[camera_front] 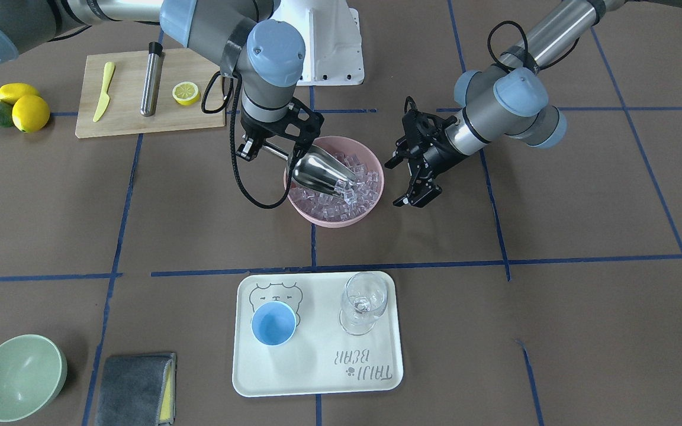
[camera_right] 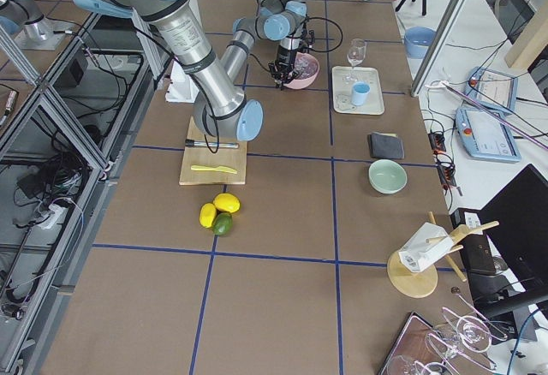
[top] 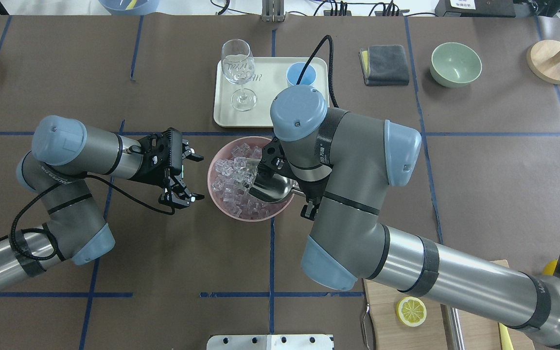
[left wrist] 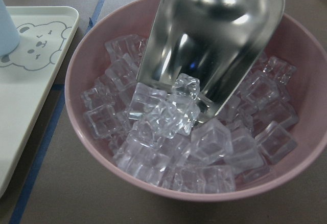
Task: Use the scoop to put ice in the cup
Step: 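Push the scoop down into the ice cubes with the right gripper, then drag the scoop through the ice and lift it out filled with cubes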
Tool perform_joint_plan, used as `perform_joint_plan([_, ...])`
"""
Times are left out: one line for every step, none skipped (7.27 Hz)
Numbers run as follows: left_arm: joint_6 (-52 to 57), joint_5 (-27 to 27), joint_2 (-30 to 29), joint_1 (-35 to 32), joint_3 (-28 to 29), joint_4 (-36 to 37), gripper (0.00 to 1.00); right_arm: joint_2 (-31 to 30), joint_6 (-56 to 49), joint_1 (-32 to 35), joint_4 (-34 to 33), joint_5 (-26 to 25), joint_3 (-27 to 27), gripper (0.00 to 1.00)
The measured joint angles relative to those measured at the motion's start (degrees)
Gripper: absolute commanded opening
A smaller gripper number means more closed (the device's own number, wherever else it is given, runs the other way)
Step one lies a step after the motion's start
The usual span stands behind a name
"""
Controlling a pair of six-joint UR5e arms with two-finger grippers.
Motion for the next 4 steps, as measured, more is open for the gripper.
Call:
perform_joint_plan([0.0, 0.0, 0.0, 0.0, 0.0, 0.0, 1.00, -0.5, 0.9, -0.3, 1.2, 0.6, -0.1, 0.00])
perform_joint_plan([0.0, 0.0, 0.0, 0.0, -0.1, -0.1, 1.00, -0.7, 1.4, -0.5, 1.6, 0.8, -0.3, 0.00])
perform_joint_plan([0.0, 0.0, 0.0, 0.0, -0.1, -0.2, 1.00, -0.7, 1.6, -0.6, 1.8, 1.0, -0.4, 0.00])
perform_joint_plan([-0.1, 0.0, 0.0, 0.0, -0.1, -0.5, 1.00, -0.8, 1.9, -0.7, 1.8, 1.2, -0.5, 0.00])
